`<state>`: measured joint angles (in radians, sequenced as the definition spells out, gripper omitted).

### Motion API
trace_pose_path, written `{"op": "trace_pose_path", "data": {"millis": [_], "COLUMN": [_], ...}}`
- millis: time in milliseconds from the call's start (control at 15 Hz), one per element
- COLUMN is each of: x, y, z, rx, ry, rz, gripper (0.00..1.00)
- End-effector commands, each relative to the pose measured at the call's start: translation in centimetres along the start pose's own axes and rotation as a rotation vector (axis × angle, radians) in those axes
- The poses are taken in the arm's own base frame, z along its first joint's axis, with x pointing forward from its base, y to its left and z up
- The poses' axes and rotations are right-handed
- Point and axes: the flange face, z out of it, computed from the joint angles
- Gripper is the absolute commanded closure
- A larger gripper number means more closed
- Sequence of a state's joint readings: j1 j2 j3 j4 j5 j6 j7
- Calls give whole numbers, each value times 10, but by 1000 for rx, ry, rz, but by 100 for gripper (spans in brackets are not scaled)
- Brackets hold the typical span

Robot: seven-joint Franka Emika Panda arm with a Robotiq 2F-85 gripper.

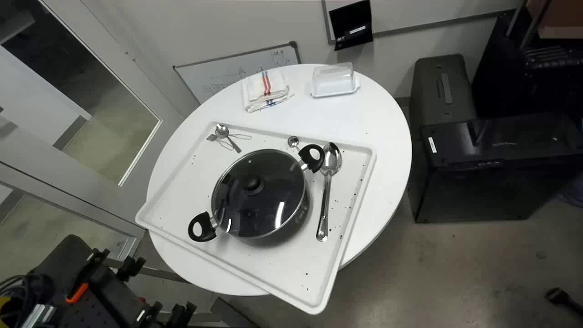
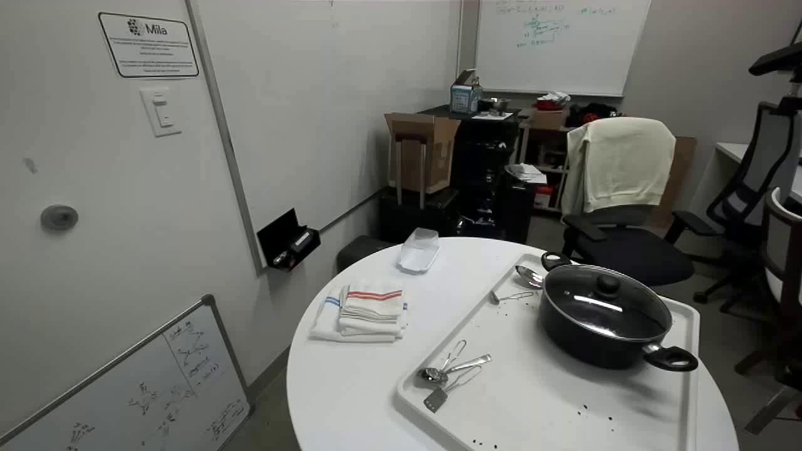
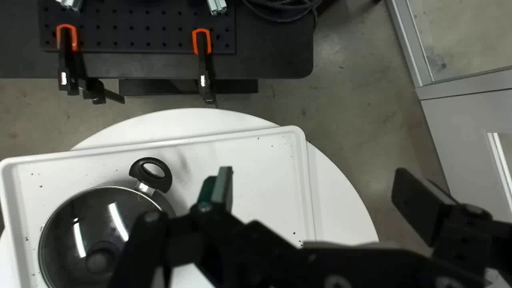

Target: Uncover the pot

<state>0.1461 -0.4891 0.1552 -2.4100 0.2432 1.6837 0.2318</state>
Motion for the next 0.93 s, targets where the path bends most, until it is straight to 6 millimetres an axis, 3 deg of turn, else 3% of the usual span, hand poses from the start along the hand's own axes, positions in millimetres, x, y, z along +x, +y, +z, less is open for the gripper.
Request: {"op": "trace_pose_path", "data": {"millis": [0,533,867], "x": [0,5,37], "y": [0,4,30], "z": [0,2,21], "rx": [0,2,9], "ry": [0,17,70], "rz": [0,7,77], "gripper": [0,0,0]}}
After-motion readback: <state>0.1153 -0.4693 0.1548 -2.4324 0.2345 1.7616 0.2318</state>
